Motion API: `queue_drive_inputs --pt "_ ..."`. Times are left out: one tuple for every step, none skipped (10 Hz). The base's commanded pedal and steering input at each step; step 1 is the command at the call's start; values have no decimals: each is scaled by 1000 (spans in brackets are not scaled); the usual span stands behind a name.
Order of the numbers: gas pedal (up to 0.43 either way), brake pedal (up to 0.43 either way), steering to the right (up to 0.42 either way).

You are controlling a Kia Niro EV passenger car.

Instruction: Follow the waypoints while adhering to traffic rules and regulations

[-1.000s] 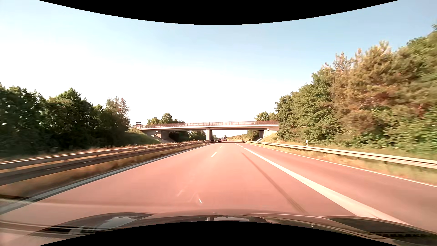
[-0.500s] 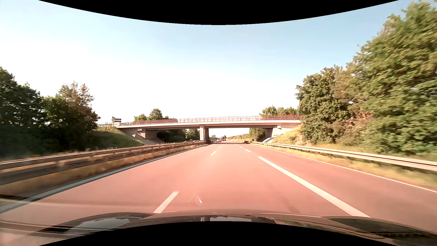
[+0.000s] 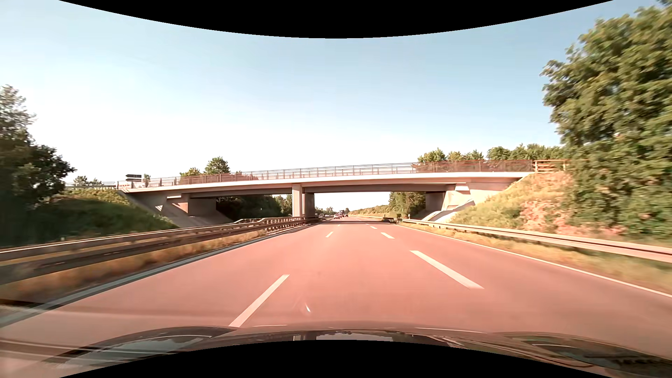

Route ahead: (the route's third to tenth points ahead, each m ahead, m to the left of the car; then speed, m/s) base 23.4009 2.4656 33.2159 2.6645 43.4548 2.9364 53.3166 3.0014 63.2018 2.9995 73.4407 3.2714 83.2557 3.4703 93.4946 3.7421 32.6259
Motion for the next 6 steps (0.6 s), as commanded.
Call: queue_drive_inputs --pt "319 6 -6" --pt "319 6 -6" --pt "319 6 -6" --pt "319 6 -6" --pt "319 6 -6" --pt "319 6 -6"
